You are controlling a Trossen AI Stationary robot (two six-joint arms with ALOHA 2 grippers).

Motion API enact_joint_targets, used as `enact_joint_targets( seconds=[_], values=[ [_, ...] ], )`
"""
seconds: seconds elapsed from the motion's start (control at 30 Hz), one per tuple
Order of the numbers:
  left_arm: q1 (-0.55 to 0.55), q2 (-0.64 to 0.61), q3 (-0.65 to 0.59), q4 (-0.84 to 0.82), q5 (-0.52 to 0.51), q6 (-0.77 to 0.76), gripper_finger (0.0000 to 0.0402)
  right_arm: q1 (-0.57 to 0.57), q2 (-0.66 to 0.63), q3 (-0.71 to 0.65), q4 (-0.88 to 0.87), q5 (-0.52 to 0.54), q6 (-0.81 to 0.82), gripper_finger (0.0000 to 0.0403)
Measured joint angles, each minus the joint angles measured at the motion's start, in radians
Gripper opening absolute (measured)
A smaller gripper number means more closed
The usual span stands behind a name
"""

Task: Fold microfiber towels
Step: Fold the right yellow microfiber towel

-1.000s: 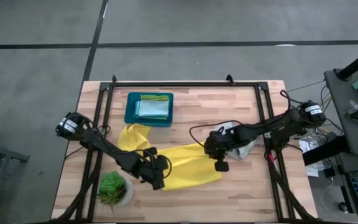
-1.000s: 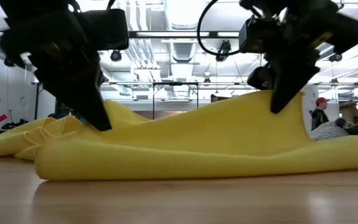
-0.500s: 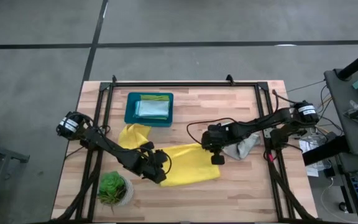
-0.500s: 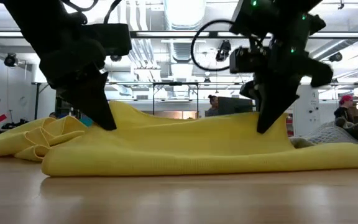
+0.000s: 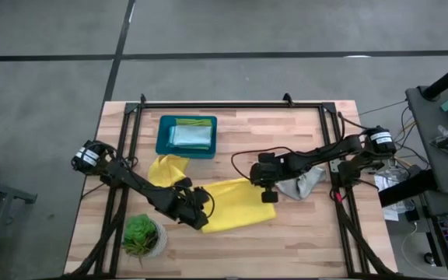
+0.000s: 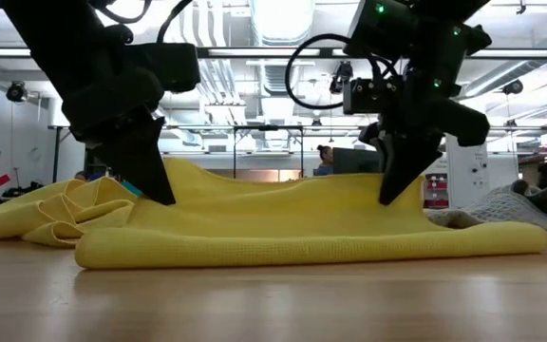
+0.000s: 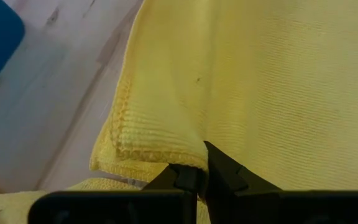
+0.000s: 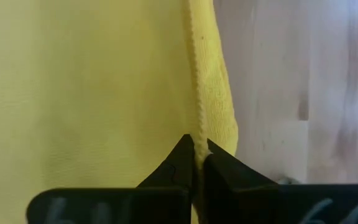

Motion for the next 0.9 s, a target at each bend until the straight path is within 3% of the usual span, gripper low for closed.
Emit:
enact_joint_targets(
  seconds=[0.4, 0.7, 0.9],
  values=[
    [0.006, 0.006, -0.001, -0.054, -0.002, -0.06, 0.0007, -0.016, -0.001, 0.004, 0.03, 0.046, 0.045, 0.0038],
    [0.006, 0.01, -0.001, -0.085, 0.0, -0.076, 0.009, -0.016, -0.011, 0.004, 0.009, 0.052, 0.047, 0.008],
    [0.007, -0.021, 0.015, -0.196, 0.003, -0.058, 0.0131, -0.015, -0.054, 0.004, -0.056, 0.051, 0.083, 0.0084]
  ],
)
